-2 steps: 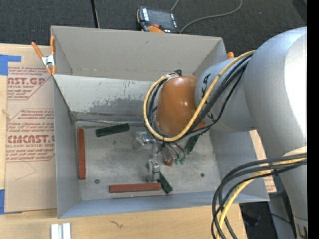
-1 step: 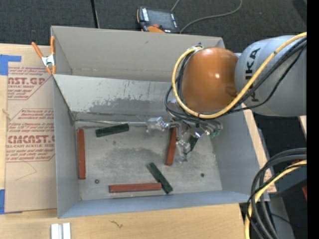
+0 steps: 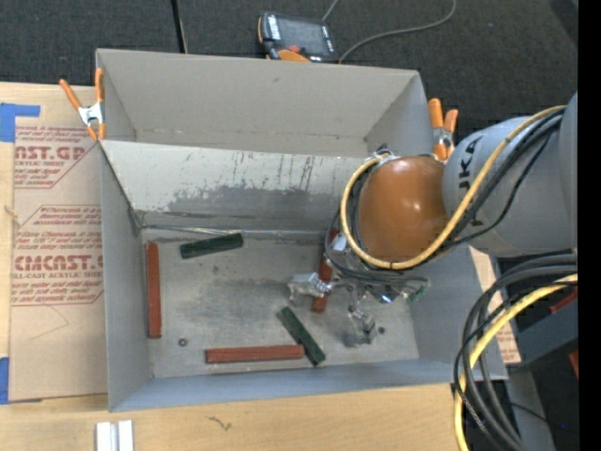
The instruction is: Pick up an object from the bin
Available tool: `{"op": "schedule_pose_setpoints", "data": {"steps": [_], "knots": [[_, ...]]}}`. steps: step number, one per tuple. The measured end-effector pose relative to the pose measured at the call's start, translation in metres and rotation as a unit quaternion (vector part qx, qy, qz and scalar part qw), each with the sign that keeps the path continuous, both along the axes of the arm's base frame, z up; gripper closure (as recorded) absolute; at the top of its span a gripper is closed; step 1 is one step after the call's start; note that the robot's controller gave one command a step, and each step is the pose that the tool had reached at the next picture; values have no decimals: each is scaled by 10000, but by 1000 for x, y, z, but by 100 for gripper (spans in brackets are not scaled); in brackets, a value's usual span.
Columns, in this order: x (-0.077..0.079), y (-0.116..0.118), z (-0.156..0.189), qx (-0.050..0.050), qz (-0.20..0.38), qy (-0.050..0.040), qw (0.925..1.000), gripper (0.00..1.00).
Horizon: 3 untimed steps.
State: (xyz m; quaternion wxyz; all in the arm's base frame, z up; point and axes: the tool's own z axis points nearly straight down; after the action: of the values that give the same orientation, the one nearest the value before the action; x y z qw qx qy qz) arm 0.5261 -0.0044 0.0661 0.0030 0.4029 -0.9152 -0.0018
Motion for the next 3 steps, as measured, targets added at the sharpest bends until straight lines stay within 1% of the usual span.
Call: {"op": "schedule_pose_setpoints", "data": {"steps": [1, 2, 3], "knots": [[-6, -2, 43, 10, 2119, -46, 9773, 0], [40, 70, 3, 33, 4020, -52, 9156, 0], [31, 25, 3, 23, 4215, -32, 9068, 0]]}}
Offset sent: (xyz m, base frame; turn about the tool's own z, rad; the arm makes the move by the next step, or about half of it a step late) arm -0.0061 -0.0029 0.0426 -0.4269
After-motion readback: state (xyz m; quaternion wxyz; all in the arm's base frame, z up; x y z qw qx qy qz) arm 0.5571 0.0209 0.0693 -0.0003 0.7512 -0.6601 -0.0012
